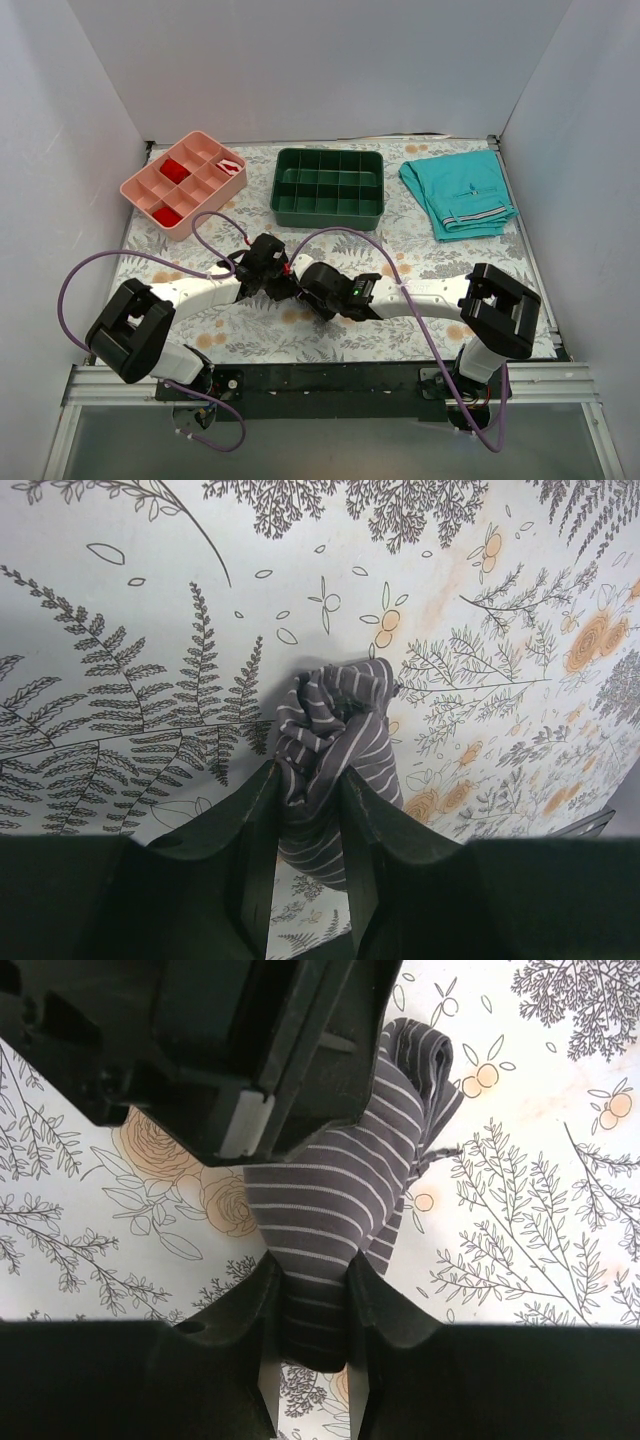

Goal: Roll the underwear
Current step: Roll the underwear to the center of the board.

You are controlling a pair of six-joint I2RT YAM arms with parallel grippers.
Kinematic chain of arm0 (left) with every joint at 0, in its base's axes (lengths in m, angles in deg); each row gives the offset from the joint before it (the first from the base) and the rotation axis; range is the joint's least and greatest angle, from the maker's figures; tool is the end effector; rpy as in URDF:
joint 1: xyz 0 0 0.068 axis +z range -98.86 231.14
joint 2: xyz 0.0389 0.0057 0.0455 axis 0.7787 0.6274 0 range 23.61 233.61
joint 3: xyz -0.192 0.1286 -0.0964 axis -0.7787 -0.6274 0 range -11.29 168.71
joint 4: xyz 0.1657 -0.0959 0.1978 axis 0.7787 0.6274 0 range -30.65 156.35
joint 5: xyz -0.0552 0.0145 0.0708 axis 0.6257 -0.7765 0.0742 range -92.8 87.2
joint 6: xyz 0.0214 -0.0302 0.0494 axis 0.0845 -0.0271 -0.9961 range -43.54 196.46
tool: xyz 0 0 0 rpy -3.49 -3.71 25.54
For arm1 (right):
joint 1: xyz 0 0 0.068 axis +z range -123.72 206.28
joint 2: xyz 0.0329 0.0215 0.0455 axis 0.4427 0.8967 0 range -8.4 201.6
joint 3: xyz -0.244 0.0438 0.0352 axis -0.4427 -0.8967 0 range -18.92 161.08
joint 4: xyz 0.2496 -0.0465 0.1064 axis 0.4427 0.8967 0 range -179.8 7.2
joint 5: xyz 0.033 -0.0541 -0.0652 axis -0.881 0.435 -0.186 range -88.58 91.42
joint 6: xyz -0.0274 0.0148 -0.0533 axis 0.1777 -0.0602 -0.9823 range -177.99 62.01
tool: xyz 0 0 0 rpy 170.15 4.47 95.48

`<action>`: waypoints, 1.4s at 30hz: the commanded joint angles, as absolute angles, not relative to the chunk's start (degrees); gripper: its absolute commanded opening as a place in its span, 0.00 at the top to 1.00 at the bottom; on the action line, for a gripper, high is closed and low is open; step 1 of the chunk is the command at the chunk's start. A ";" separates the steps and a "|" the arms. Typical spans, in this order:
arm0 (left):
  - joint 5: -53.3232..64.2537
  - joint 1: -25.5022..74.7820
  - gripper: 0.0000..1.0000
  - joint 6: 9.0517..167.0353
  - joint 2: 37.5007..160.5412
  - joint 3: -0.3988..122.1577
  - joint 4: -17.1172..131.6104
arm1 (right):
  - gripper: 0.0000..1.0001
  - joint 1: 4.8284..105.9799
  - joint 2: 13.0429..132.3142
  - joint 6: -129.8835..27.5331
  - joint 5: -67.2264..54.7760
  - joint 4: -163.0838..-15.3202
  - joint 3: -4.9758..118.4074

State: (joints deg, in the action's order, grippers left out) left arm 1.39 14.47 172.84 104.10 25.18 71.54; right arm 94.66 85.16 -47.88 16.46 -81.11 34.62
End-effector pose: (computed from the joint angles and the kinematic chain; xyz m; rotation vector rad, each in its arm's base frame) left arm 0.2191 -0.1674 0.1136 -1.3930 2.4909 -0.8367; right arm 0.1405 0.3218 0.1433 -1.0665 2.1592 0.3273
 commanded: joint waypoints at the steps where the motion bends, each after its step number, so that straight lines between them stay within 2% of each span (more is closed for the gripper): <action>1: -0.07 14.31 0.73 171.74 104.83 25.45 74.64 | 0.78 95.01 83.62 -47.18 15.22 -81.71 33.47; 4: -0.77 14.31 0.71 171.83 104.30 25.54 75.34 | 0.91 94.92 84.23 -46.22 12.15 -82.24 33.03; 5: -1.12 14.31 0.71 171.74 104.04 25.54 76.04 | 0.98 94.75 84.67 -45.60 11.18 -82.41 32.76; 9: -4.10 14.31 0.66 171.30 102.54 26.68 78.68 | 0.99 92.90 85.38 -39.29 3.56 -84.78 29.52; 11: -4.90 14.31 0.59 171.56 101.40 26.77 79.47 | 0.99 90.80 85.29 -37.08 1.86 -88.03 26.37; 20: -5.78 14.31 0.44 172.53 97.10 27.12 79.04 | 0.99 79.90 83.44 -29.69 -16.58 -99.28 16.95; 30: 1.68 14.23 0.41 172.35 95.07 22.55 68.67 | 0.99 74.80 87.48 -27.93 -24.86 -101.22 16.76; 42: 0.11 13.61 0.40 173.32 95.59 19.56 64.10 | 0.99 70.75 92.23 -23.98 -30.83 -101.92 17.21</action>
